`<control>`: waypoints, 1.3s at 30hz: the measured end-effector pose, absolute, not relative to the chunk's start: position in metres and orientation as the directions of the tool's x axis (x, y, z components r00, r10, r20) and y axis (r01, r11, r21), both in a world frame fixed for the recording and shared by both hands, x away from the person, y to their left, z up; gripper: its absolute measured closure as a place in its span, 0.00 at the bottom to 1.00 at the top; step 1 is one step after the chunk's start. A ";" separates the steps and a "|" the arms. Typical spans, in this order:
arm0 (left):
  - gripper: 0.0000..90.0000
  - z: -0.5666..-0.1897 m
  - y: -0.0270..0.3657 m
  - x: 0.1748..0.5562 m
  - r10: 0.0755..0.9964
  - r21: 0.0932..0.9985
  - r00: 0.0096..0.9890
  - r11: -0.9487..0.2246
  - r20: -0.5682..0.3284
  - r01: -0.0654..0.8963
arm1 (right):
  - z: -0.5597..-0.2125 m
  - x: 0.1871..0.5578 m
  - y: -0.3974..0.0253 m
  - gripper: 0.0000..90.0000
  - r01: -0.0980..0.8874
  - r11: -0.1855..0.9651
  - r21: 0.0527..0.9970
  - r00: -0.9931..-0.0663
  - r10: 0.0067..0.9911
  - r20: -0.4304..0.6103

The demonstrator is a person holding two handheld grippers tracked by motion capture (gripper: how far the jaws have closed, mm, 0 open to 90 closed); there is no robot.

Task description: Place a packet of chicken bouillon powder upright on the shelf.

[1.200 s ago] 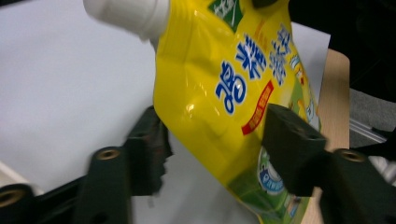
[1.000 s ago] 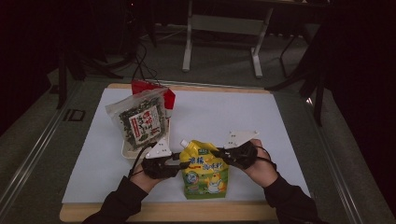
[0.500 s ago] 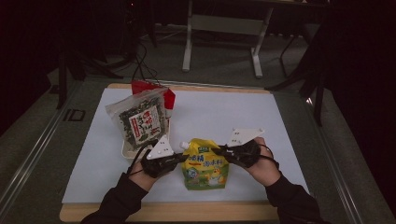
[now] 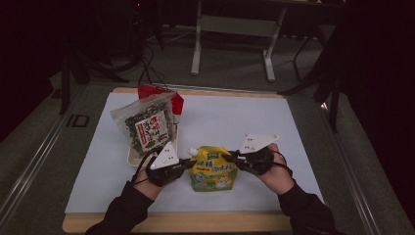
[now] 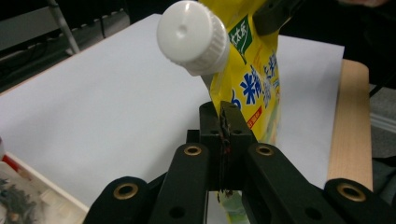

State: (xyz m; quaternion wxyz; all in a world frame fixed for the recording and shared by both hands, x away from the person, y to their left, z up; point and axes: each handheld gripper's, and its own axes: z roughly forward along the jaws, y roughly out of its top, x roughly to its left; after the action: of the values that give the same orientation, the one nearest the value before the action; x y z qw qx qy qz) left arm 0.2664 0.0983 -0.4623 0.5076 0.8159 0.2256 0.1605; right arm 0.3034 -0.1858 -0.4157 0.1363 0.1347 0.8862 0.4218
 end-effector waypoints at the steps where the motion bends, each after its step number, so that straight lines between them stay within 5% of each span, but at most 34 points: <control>1: 1.00 -0.462 0.098 0.265 0.523 0.900 0.851 -0.390 0.041 0.196 | -0.416 0.303 -0.188 0.93 0.128 0.604 0.787 -0.928 0.352 -0.119; 9: 1.00 -0.460 0.093 0.262 0.474 0.899 0.879 -0.408 0.059 0.160 | -0.415 0.303 -0.203 0.61 0.171 0.581 0.796 -0.913 0.397 -0.094; 13: 1.00 -0.460 0.095 0.263 0.474 0.899 0.879 -0.405 0.050 0.167 | -0.419 0.309 -0.211 0.53 0.216 0.591 0.777 -0.907 0.417 -0.065; 20: 1.00 -0.460 0.095 0.264 0.475 0.899 0.879 -0.403 0.046 0.171 | -0.423 0.311 -0.215 0.63 0.234 0.581 0.779 -0.920 0.392 -0.017; 33: 1.00 -0.460 0.098 0.265 0.485 0.897 0.874 -0.403 0.041 0.182 | -0.411 0.305 -0.215 0.95 0.151 0.596 0.788 -0.930 0.357 -0.092; 39: 1.00 -0.460 0.098 0.266 0.476 0.896 0.879 -0.406 0.040 0.179 | -0.410 0.308 -0.212 0.94 0.133 0.614 0.778 -0.942 0.323 -0.094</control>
State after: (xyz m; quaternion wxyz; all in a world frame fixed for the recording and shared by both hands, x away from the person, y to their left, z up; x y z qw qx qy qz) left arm 0.2658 0.0976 -0.4596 0.5078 0.8255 0.1984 0.1461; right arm 0.3079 -0.2118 -0.4097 0.1132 0.1277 0.8912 0.4202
